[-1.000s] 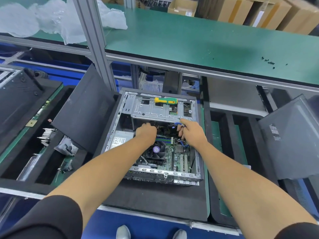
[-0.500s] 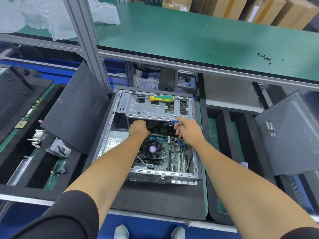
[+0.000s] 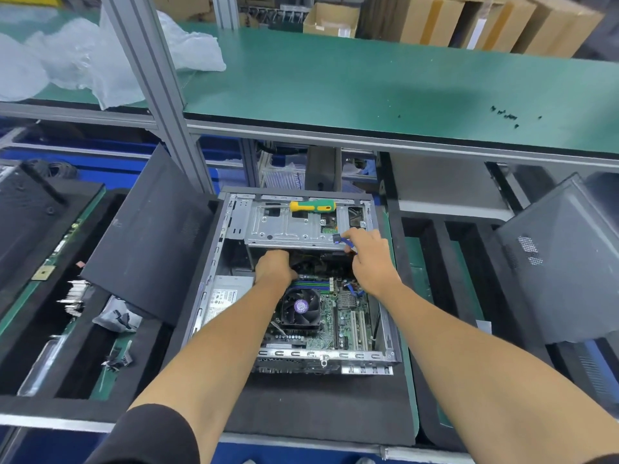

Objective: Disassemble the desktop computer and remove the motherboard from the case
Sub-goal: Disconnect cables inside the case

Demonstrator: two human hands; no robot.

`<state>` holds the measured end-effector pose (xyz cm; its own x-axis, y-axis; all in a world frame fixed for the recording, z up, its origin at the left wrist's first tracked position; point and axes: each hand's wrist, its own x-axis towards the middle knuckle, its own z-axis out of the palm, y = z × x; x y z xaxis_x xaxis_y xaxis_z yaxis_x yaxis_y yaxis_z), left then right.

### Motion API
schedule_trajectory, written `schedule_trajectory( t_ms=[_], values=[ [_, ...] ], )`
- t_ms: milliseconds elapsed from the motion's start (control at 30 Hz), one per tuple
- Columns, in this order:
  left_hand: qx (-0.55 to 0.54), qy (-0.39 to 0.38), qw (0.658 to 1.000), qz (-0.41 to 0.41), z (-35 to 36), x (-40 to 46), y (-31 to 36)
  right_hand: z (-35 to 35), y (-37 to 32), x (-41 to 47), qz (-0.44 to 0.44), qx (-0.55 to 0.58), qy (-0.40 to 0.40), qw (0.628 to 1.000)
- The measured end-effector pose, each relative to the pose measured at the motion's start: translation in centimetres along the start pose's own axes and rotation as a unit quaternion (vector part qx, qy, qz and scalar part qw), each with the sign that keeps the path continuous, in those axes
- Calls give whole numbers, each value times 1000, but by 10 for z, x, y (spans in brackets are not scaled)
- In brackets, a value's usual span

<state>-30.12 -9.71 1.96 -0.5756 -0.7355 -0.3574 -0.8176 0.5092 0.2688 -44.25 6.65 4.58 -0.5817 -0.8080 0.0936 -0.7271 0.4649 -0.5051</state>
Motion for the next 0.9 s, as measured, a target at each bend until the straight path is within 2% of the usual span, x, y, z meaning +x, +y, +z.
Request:
schedule_trajectory(
  t_ms=[133,300,400,633,833,900],
  values=[
    [6,-9,1000,23,5,0,2,1,2,4,-56,-102,-17,993],
    [-14,-49,999,-13,6,4,11,0,1,3,-69,-113,-18,991],
    [5,-19,1000,-11,10,5,11,0,1,3,-70,-117,-14,991],
    [52,52,995,60,21,3,9,5,5,5,-70,-115,-6,991],
    [-20,49,996,74,26,7,0,8,6,7,-64,-122,-6,990],
    [-8,43,995,87,24,7,1,8,6,7,-63,-123,-3,990]
  ],
)
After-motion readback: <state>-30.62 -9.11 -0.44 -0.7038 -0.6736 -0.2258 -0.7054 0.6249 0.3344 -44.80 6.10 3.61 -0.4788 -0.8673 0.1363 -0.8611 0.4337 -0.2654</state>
